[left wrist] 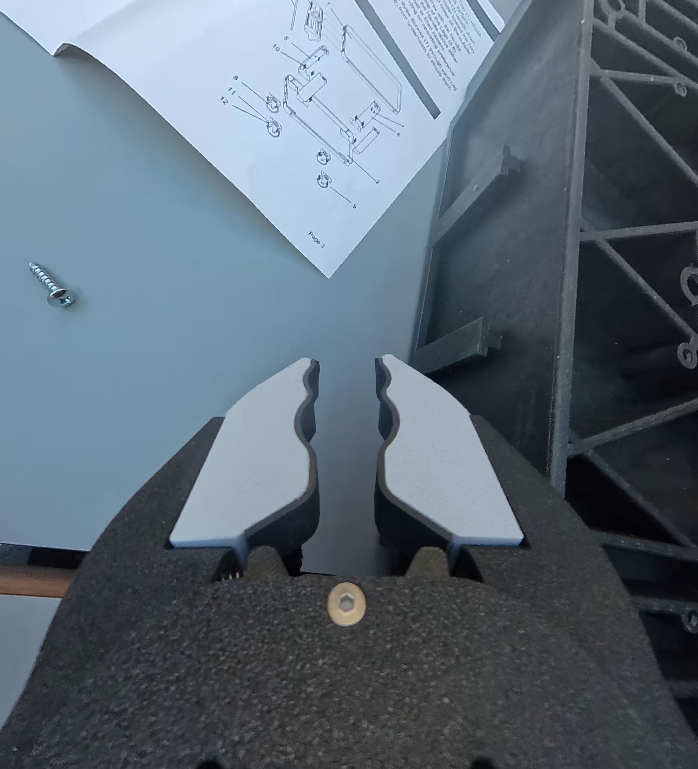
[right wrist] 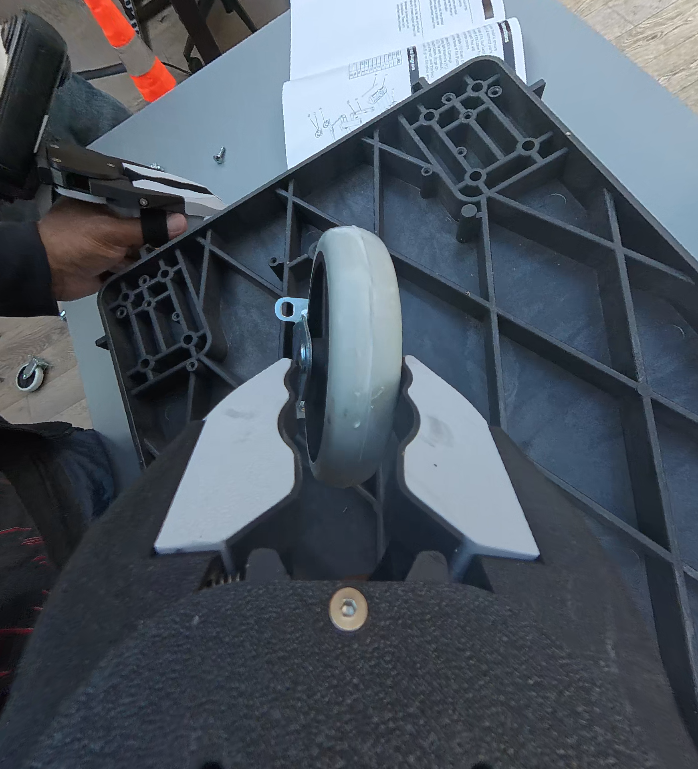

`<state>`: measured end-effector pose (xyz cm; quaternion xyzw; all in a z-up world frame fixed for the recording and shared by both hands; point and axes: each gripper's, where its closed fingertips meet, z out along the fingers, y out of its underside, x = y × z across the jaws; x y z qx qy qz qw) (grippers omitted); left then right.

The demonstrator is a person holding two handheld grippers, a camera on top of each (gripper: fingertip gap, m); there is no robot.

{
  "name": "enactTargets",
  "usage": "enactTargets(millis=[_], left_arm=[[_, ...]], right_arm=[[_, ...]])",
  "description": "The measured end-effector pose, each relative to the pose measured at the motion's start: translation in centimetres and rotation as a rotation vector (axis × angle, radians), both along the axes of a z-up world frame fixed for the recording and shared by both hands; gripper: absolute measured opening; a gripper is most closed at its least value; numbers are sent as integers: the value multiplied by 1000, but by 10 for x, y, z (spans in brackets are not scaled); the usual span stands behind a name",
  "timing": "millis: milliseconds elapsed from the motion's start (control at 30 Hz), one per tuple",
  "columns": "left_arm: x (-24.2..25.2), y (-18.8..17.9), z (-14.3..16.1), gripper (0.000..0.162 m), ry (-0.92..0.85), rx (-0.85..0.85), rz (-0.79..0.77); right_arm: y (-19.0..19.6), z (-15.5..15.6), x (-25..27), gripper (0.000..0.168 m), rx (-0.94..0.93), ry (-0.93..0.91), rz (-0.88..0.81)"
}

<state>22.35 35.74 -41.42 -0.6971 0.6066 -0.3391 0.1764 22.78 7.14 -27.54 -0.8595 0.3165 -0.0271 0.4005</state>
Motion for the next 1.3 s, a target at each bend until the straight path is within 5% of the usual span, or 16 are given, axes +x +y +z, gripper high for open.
enactTargets(millis=[467, 1300], left_arm=[[-21, 32, -7, 26, 31, 20, 88], [-47, 7, 0, 25, 55, 76, -9]], right_arm=[[-6, 6, -6, 49, 6, 3, 3], [-13, 7, -7, 45, -1, -13, -29]])
